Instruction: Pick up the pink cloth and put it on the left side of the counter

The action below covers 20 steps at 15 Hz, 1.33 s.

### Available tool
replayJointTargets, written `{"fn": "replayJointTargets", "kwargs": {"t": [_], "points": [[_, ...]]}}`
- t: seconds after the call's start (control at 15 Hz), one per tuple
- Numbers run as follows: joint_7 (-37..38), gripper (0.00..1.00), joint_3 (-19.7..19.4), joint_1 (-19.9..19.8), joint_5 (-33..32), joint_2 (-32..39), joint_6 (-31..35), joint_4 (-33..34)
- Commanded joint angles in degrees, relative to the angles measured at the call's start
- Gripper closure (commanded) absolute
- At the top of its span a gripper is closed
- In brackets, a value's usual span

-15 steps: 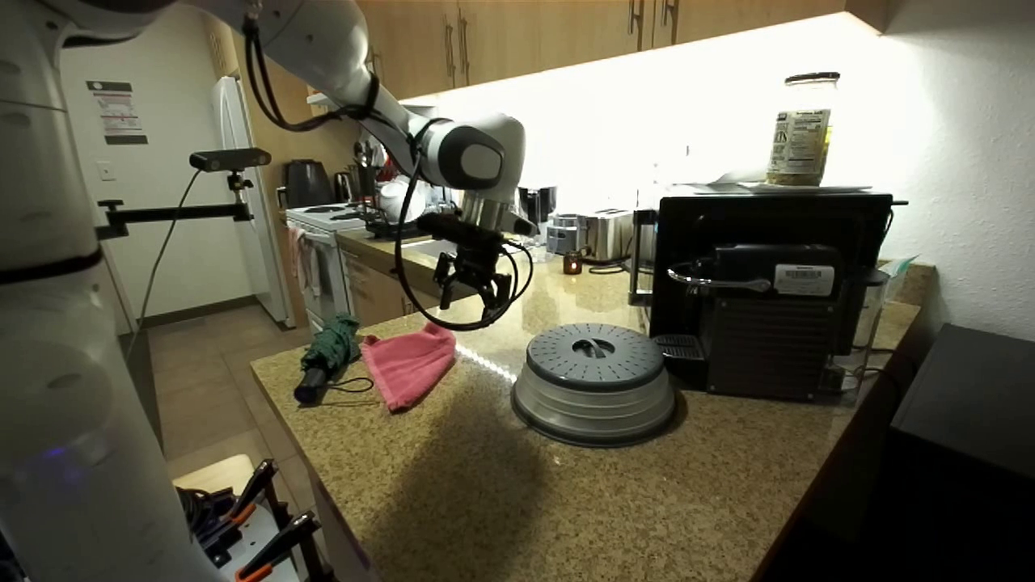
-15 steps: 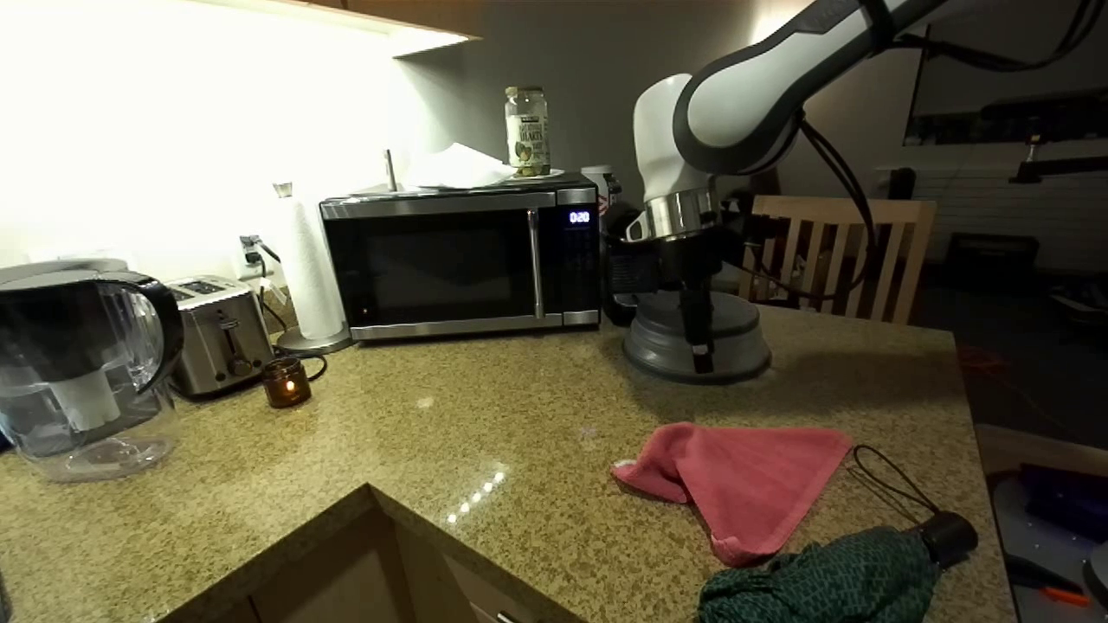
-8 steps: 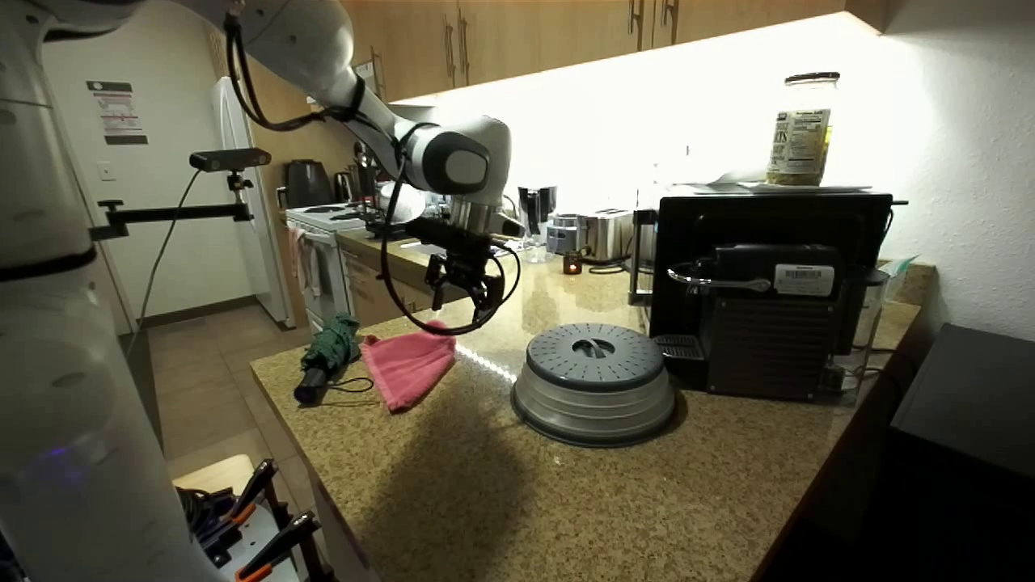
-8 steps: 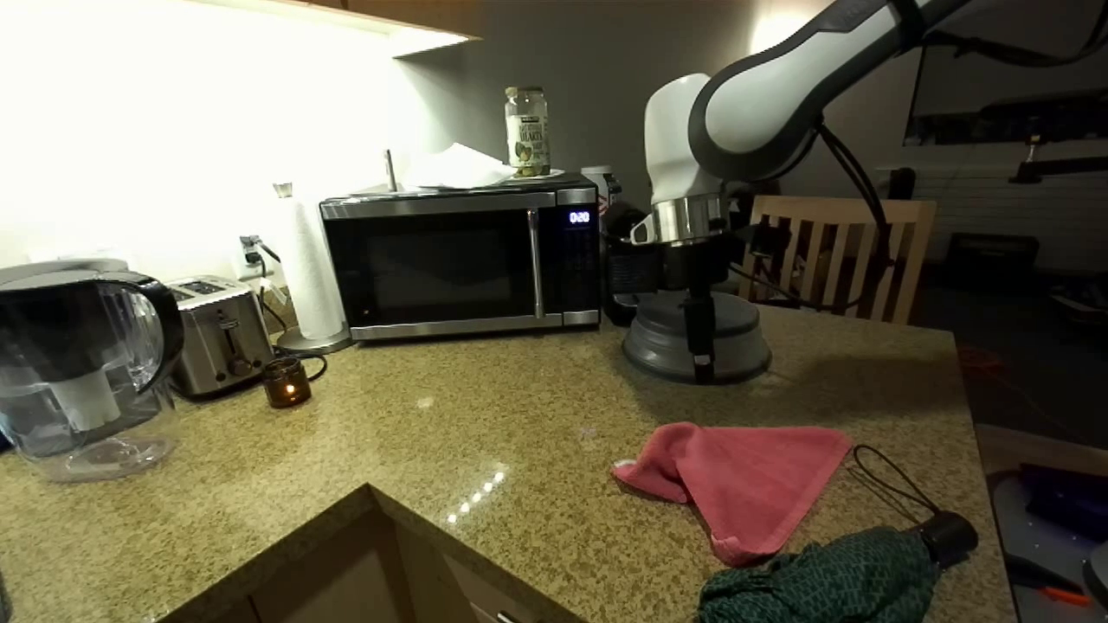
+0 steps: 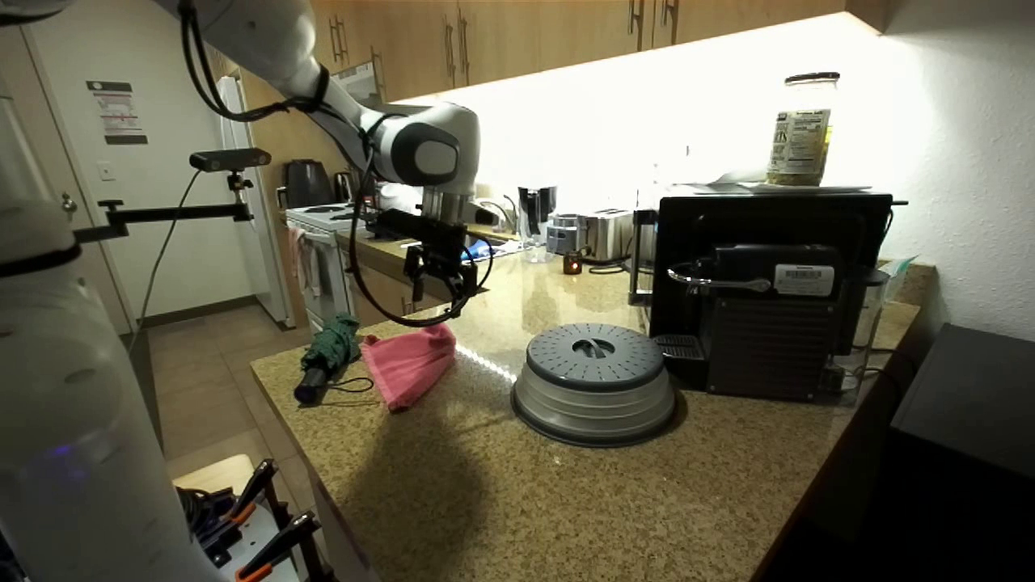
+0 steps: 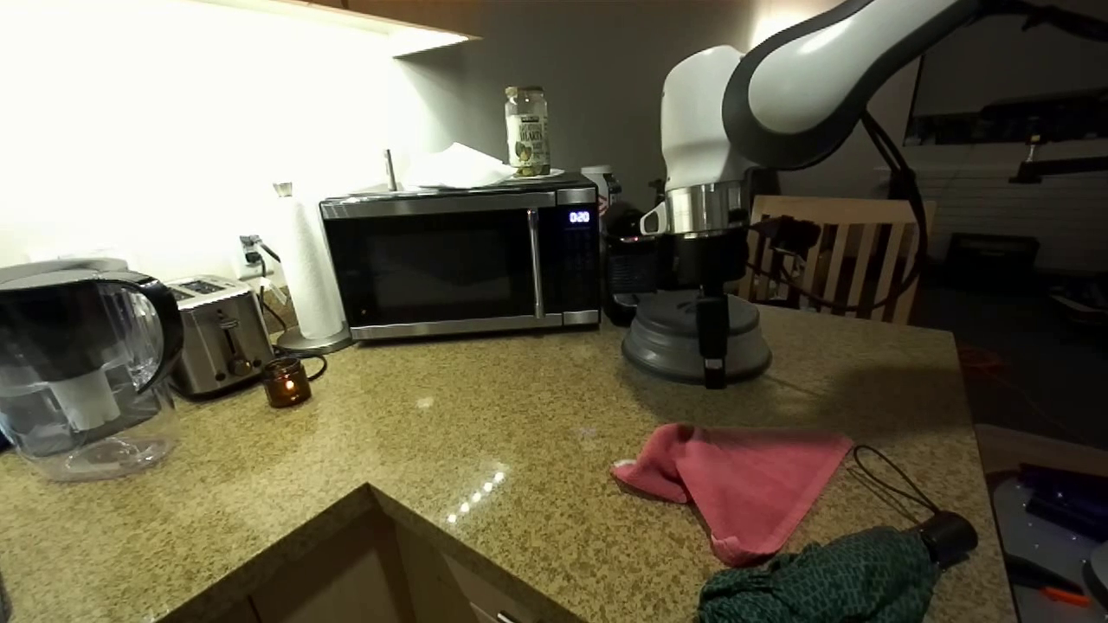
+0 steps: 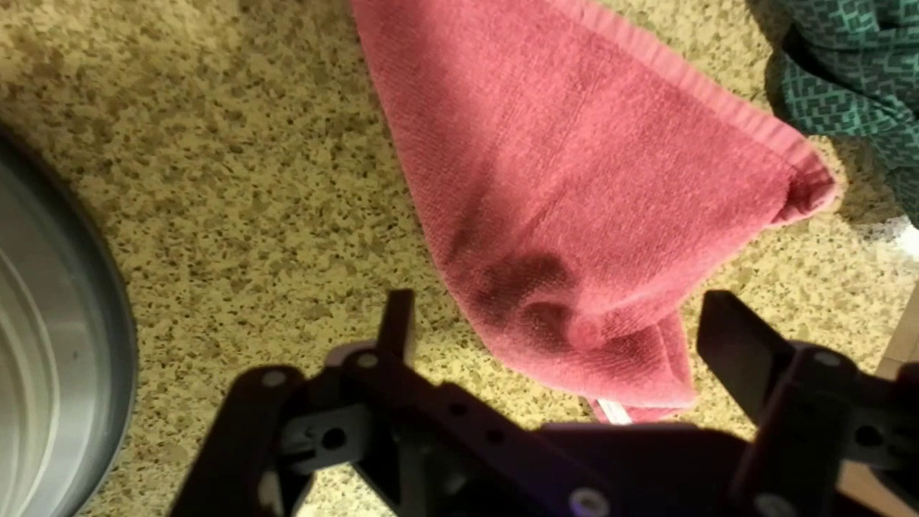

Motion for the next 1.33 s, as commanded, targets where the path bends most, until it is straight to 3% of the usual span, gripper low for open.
{"fn": "replayJointTargets", "kwargs": {"t": [0.0,0.73,1.27], "points": [[3.0,0.0,1.6,1.7,-1.2,-0.7,3.9,-2.3],[2.9,0.0,3.0,3.4,-2.8,2.8,4.5,-2.2],[3.9,0.0,2.6,3.2,-12.7,9.5,5.6,2.3]]}}
